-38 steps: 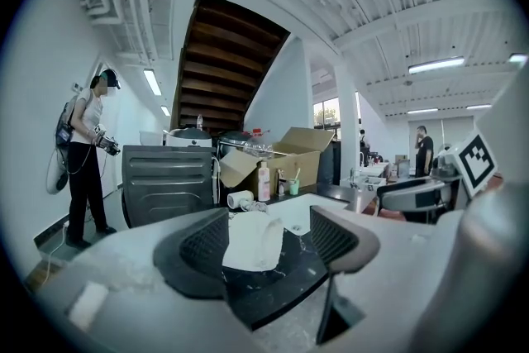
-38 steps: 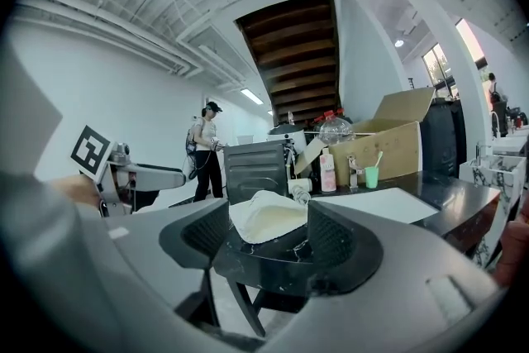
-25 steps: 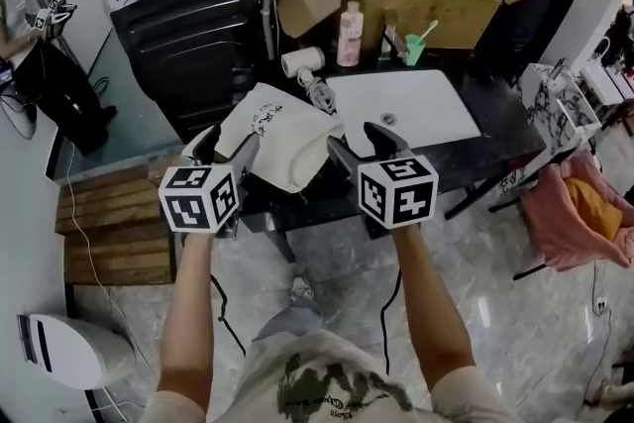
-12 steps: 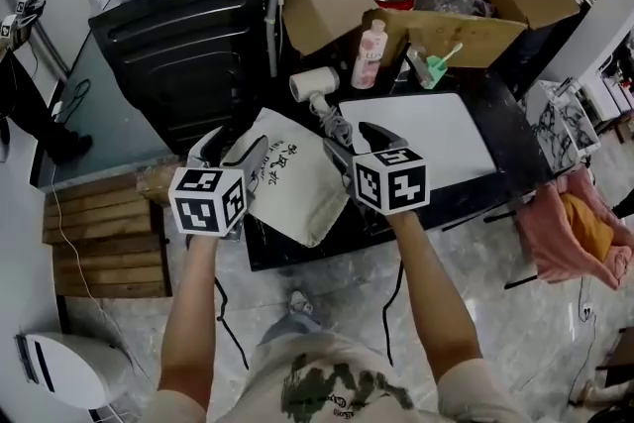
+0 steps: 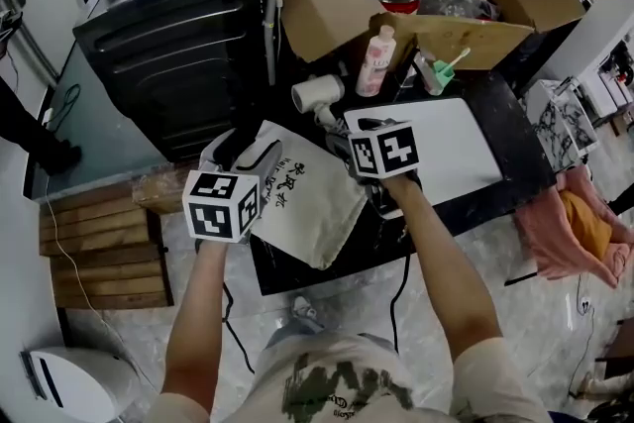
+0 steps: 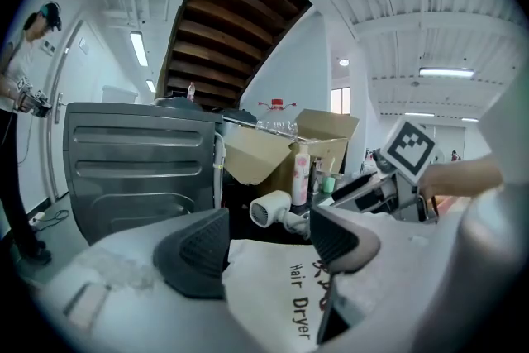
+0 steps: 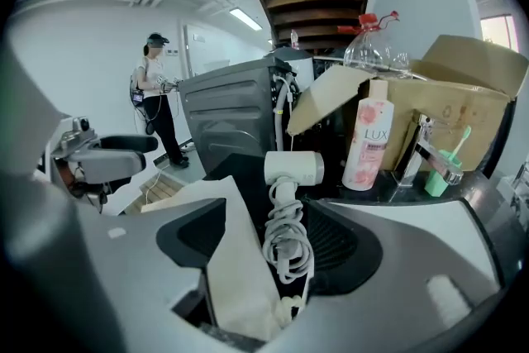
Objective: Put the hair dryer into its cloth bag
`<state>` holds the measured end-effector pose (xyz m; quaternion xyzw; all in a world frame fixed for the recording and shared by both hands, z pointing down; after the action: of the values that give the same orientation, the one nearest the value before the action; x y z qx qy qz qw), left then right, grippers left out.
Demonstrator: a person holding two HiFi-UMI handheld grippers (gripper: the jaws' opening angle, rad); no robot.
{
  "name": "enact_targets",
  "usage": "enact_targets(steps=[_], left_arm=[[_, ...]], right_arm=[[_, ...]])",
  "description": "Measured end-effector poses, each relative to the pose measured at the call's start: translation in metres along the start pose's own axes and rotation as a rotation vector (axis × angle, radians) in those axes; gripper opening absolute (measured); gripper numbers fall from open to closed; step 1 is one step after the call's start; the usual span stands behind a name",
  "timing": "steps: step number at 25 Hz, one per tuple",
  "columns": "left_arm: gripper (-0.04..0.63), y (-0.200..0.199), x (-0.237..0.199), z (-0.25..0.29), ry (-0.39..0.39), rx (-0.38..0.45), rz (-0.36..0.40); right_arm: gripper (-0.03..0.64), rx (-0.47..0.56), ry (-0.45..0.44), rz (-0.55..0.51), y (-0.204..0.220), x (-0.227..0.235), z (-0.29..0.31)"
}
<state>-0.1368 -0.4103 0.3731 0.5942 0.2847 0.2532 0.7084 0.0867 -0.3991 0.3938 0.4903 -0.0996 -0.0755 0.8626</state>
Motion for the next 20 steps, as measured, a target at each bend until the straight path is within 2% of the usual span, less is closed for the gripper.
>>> enact_targets(steps=[10,20], left_arm=[[0.308,0.006,-0.015,0.024,0.016,-0.013,-0.008],[0.309,0.015,-0.025,0.036,0.02,-0.031,0.001]], right_arm=[[0.311,-0.172,0.048,-0.014,0.009,0.016,0.061],[0.325,-0.277,0.124,-0.05,0.023,0.027,0.099]])
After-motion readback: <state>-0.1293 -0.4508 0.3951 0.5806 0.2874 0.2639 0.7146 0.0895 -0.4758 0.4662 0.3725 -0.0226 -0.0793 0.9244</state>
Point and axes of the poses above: the fingertips, and each gripper's own axes: z forward along the fingers, x to its right, y out of its underside, the point moved 7 cm from there along -z, backward along the fingers, and after that the axes turned 11 degrees about x, right-handed, at the moved point
